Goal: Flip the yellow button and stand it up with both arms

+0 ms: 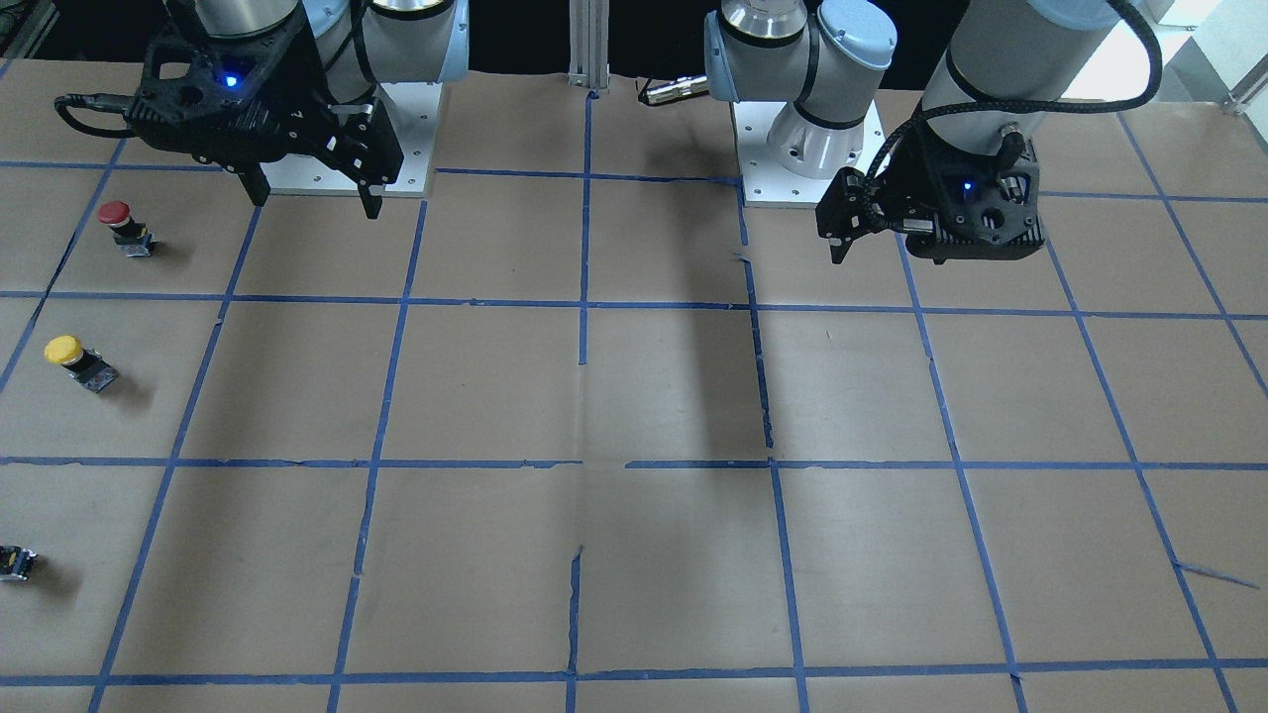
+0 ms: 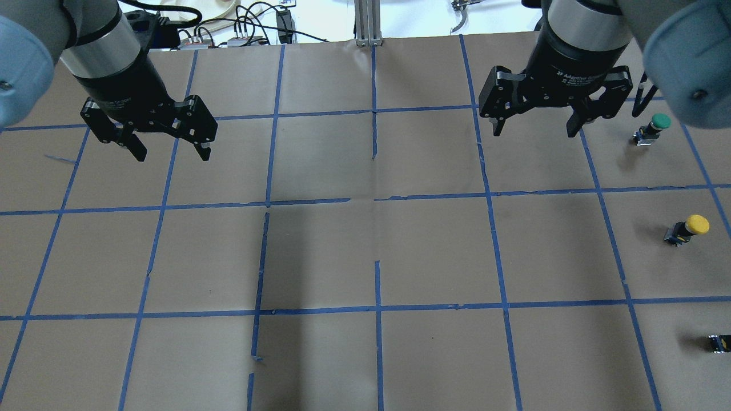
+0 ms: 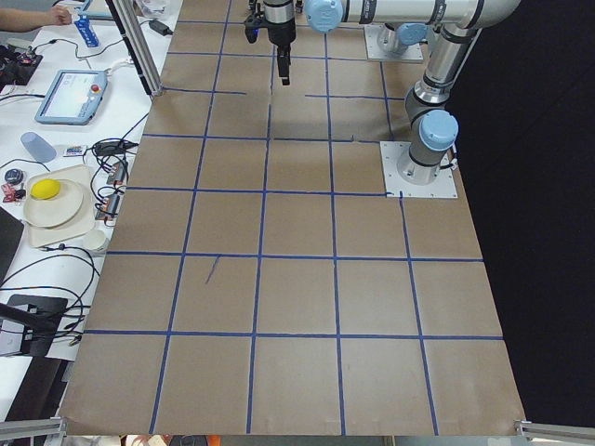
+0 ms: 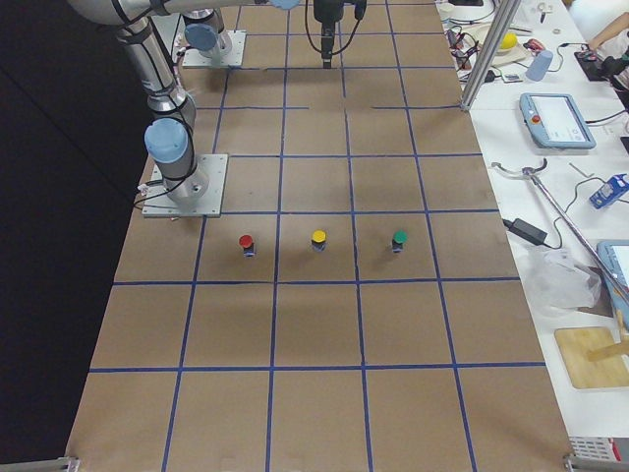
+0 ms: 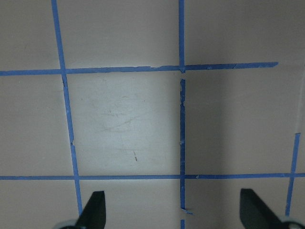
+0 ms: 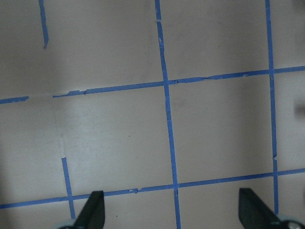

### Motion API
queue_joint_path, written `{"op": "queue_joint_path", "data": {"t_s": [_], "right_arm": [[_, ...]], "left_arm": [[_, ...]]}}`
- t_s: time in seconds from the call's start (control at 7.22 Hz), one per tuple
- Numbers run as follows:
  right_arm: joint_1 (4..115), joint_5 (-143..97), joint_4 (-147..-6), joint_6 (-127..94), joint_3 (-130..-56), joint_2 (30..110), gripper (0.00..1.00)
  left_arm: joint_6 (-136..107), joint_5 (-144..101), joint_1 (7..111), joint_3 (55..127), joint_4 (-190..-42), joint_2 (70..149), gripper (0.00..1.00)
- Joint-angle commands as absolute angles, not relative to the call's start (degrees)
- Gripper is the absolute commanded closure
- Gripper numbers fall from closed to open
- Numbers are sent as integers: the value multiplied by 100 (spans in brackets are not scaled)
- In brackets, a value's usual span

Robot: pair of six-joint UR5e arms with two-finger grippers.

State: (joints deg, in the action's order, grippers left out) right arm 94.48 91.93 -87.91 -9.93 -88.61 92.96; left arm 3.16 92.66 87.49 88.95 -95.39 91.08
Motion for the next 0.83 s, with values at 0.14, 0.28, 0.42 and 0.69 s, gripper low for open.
{"op": "queue_joint_path", "data": {"t_s": [0.14,0.28,0.42,0.69], "right_arm": [[9448,9185,-8798,-993,-8868,9290,0],[9448,9185,-8798,-993,-8877,9299,0],[9448,9202,-8789,-993,-8894,9299,0],[9440,9202,-8789,-993,-8886,9299,0]], "left_arm": [[299,9272,8754,8903,-9536,9114,0],[290,9272,8754,8903,-9527,9123,0],[264,9272,8745,8929,-9527,9123,0],[316,9352,8754,8973,-9501,9114,0]]}}
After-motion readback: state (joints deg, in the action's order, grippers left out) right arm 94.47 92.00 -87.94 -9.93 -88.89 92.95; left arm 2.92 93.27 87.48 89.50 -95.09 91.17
